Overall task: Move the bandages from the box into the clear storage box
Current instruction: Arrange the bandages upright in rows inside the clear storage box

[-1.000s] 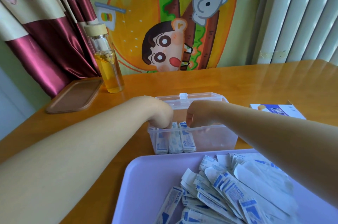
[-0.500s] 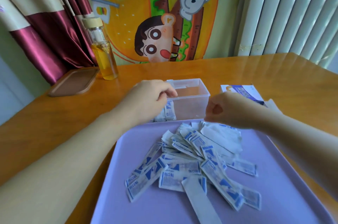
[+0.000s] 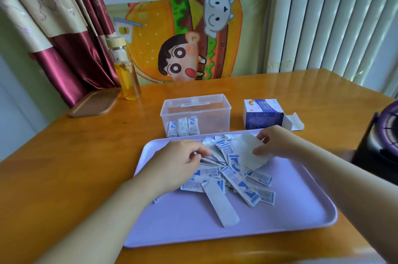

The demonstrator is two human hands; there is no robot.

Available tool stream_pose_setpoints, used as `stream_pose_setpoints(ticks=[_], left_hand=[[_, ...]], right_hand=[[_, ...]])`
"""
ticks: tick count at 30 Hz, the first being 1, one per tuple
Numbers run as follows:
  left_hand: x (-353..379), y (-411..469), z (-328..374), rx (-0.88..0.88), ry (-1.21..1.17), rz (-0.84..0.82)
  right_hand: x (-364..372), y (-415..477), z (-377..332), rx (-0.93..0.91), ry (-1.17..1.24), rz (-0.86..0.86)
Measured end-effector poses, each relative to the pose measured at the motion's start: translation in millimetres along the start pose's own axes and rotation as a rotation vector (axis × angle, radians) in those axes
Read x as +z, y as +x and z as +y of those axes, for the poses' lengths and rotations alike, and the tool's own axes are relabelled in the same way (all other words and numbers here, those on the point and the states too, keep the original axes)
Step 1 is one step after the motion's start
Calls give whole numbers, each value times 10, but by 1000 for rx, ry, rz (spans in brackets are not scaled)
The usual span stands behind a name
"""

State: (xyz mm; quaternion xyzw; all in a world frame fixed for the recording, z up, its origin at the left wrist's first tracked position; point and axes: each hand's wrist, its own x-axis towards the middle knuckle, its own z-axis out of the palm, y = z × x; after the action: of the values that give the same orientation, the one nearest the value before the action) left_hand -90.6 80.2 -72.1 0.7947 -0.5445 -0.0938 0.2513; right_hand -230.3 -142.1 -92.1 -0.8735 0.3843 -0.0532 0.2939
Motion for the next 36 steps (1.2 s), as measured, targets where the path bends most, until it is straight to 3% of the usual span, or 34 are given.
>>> stream_pose_setpoints(ticks=[5,8,11,14,19,21,23,27,31,36], left_hand=[[16,-101,98,-17,-86,24],[59,-121,215,-53,-201,48],[125,-115,360,-233,-633,13],[188,-136,474,-462,-1167,-151],[317,-244,501,-411,-1338,-116],[324,-299,474,-420,-1390,-38],[307,-345,440,-430,-1407,16],[259,-391,370,-487,-1509,94],[196,-402,310,-555,-1788,127],[175,-396,261,-540,-1883,113]], right_hand=[[-121,-160,61,-27,118,211],[-135,-352,-70,-200,168,323],[-47,-630,-238,-433,186,335],[92,-791,-314,-668,118,377],[233,-883,-296,-836,23,396],[221,-813,-216,-749,62,392],[173,-668,-100,-546,76,381],[188,-395,58,-174,-27,216],[273,-259,107,-68,53,113],[213,-236,152,-66,122,197]])
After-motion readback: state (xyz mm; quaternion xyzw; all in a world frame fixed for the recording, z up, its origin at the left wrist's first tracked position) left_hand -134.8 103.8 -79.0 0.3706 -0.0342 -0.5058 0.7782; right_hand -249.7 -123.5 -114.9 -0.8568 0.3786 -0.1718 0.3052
